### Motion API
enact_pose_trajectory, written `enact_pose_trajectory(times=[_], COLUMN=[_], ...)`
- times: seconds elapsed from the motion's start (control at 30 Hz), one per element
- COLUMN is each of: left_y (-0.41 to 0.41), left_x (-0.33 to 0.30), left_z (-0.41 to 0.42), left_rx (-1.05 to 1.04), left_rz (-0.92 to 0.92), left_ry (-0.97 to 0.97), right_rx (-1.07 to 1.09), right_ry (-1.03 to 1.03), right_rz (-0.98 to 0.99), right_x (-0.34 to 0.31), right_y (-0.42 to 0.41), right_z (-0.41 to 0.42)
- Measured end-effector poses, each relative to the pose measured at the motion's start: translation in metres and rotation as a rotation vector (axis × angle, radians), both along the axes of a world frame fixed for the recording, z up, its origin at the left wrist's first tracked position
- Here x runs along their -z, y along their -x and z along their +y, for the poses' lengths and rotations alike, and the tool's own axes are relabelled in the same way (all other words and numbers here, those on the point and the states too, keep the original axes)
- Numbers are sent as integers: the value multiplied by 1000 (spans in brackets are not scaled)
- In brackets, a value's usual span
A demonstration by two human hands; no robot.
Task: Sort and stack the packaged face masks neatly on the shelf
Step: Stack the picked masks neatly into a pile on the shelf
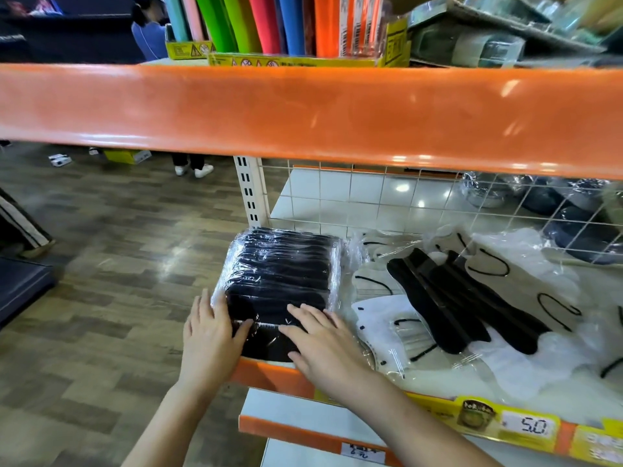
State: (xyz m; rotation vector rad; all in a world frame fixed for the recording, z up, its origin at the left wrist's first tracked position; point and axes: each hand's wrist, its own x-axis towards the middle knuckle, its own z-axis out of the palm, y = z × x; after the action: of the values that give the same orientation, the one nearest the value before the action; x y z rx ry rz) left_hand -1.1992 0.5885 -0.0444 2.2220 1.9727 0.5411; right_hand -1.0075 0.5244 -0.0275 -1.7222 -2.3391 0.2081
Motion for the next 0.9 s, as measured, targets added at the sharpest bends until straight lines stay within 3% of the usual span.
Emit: enact_pose_trajectory(times=[0.23, 0.6, 0.7, 0.9], left_y=[-15, -22, -24, -29], left_x=[-5, -4, -7, -15], left_z=[15, 30, 43, 62], left_rx=[-31, -115, -159, -232], left_rz=[-297, -416, -480, -322], left_ry=[82, 0, 67, 89], right_rx=[25, -9, -73, -105], right_ry=[59, 59, 58, 2], right_rz=[-89, -119, -122, -42], right_x=[-5, 7, 6, 7], right_y=[1, -4, -2, -4], right_z=[17, 31, 33, 38])
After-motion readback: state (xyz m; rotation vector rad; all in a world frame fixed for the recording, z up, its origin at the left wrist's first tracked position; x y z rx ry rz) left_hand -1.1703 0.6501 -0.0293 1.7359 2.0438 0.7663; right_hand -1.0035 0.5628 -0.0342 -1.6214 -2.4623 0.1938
